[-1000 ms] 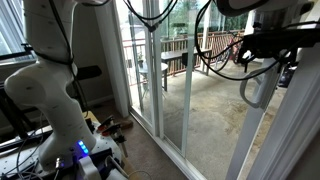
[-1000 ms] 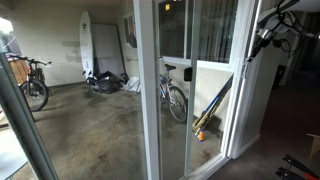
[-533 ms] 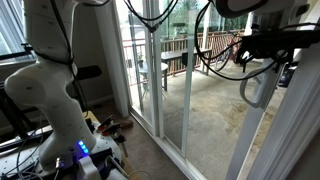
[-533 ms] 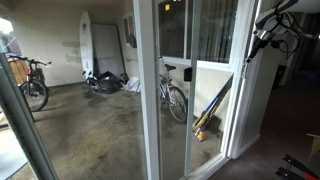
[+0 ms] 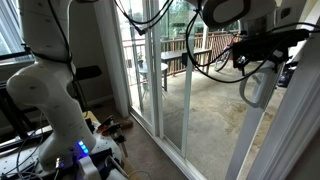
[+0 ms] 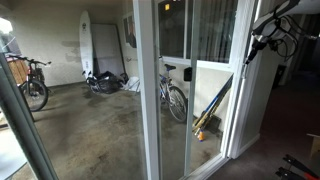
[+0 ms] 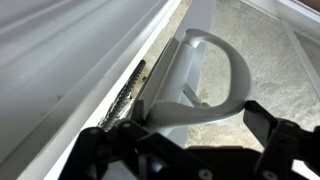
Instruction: Slide the glass door to the left.
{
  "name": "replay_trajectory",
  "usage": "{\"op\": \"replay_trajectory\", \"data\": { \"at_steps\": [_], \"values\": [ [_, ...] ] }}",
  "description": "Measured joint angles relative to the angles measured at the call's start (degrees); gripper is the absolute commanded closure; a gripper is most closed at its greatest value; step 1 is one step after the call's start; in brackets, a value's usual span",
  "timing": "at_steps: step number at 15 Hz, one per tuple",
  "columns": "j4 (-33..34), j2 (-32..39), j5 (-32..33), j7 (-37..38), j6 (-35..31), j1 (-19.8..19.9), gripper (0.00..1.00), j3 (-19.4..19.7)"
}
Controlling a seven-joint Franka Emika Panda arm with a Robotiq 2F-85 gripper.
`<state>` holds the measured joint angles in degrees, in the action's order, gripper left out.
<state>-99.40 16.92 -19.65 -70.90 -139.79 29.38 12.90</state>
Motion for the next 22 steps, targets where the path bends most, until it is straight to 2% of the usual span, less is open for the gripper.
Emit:
{"op": "replay_trajectory", "data": {
  "at_steps": [4, 15, 22],
  "values": [
    [-3.3, -1.5, 2.5, 2.8, -4.3, -1.2, 0.0, 0.0],
    [-9.7, -6.4, 4.8, 5.2, -5.8, -5.1, 0.0, -0.1],
    [-14.6, -10.5, 8.8, 11.4, -5.9, -9.8, 0.0, -0.4]
  ]
}}
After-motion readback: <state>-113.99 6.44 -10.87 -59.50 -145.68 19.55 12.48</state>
